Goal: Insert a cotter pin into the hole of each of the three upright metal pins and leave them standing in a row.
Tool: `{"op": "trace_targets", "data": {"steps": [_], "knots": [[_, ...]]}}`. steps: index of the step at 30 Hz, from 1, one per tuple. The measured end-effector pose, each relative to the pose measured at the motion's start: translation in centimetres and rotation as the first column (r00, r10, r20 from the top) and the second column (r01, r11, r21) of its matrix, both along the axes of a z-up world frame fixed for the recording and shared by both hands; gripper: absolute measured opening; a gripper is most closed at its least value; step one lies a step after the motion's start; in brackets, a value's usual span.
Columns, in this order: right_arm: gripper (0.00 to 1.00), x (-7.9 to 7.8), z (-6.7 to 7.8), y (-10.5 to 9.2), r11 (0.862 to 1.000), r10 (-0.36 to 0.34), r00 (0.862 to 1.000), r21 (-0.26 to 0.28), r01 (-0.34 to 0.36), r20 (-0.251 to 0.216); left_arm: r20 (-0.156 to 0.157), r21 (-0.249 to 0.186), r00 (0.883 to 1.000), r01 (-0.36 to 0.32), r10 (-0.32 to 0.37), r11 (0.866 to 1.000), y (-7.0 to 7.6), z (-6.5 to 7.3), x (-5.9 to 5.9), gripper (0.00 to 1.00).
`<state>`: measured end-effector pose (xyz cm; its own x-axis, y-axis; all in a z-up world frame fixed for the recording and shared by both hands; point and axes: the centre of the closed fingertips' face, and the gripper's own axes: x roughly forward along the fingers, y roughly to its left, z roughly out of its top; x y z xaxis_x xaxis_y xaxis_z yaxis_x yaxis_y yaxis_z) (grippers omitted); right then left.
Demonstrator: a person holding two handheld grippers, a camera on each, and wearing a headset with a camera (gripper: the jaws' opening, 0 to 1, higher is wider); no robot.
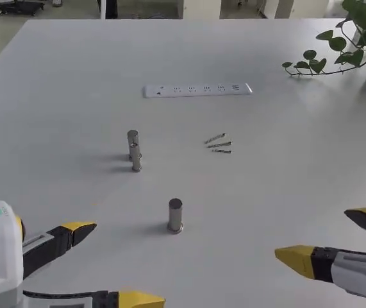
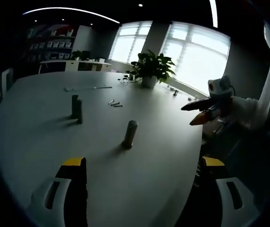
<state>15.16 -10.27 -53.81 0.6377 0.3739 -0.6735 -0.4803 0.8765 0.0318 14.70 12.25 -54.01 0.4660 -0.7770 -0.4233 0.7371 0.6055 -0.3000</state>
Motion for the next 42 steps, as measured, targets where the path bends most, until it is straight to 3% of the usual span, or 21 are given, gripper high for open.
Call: {"op": "trace_targets", "data": {"steps": [3, 6, 12, 17, 23, 25, 27, 29, 30, 35, 36, 39, 42], "knots": [[0.84, 0.3, 0.3, 0.4, 0.998, 0.063, 0.998, -0.025, -0.063, 0.008, 0.015, -0.011, 1.0, -0.016, 0.016, 1.0, 0.2, 0.7, -0.1, 0.99], [0.81, 1.0, 1.7, 0.8, 0.992, 0.122, 0.991, -0.022, -0.121, 0.05, 0.04, -0.004, 0.998, -0.043, 0.043, 0.999, 0.4, 1.4, -0.1, 0.99], [0.75, 2.2, 3.2, 1.5, 0.973, 0.227, 0.97, -0.056, -0.223, 0.083, 0.048, -0.01, 0.997, -0.067, 0.067, 0.998, 0.7, 2.0, -0.5, 1.0], [0.72, 3.8, 4.5, 2.3, 0.933, 0.348, 0.933, -0.127, -0.335, 0.093, 0.039, -0.016, 0.996, -0.082, 0.083, 0.997, 0.9, 2.0, -0.7, 1.0], [0.7, 5.8, 5.6, 3.2, 0.894, 0.429, 0.9, -0.183, -0.409, 0.082, 0.024, -0.036, 0.995, -0.092, 0.093, 0.995, 0.9, 2.1, -0.8, 0.99], [0.69, 7.0, 5.3, 3.2, 0.887, 0.444, 0.894, -0.178, -0.427, 0.066, 0.022, -0.044, 0.995, -0.092, 0.093, 0.995, 0.8, 2.2, -0.9, 0.99], [0.67, 7.6, 5.3, 3.5, 0.87, 0.472, 0.879, -0.195, -0.452, 0.064, 0.018, -0.046, 0.995, -0.092, 0.093, 0.995, 0.8, 2.2, -0.9, 0.99], [0.66, 9.0, 5.0, 3.4, 0.85, 0.499, 0.865, -0.223, -0.478, 0.05, 0.02, -0.047, 0.996, -0.091, 0.092, 0.995, 0.8, 2.2, -0.9, 0.99], [0.65, 9.1, 4.7, 3.5, 0.827, 0.529, 0.848, -0.238, -0.509, 0.024, 0.019, -0.048, 0.996, -0.09, 0.091, 0.995, 0.7, 2.2, -1.0, 0.99], [0.62, 10.9, 4.0, 4.1, 0.8, 0.566, 0.825, -0.237, -0.551, -0.006, 0.02, -0.043, 0.995, -0.094, 0.094, 0.995, 0.9, 2.1, -1.0, 0.99], [0.62, 12.7, 3.6, 4.7, 0.779, 0.597, 0.802, -0.221, -0.586, -0.023, 0.018, -0.041, 0.995, -0.1, 0.101, 0.994, 1.1, 2.0, -1.1, 0.99], [0.58, 14.0, 3.3, 4.8, 0.762, 0.611, 0.791, -0.239, -0.602, -0.043, 0.012, -0.042, 0.993, -0.114, 0.115, 0.993, 1.3, 1.8, -1.0, 0.99], [0.53, 15.6, 3.0, 4.8, 0.723, 0.641, 0.764, -0.279, -0.632, -0.071, -0.006, -0.052, 0.993, -0.122, 0.122, 0.991, 1.4, 1.6, -1.2, 0.99]]}}
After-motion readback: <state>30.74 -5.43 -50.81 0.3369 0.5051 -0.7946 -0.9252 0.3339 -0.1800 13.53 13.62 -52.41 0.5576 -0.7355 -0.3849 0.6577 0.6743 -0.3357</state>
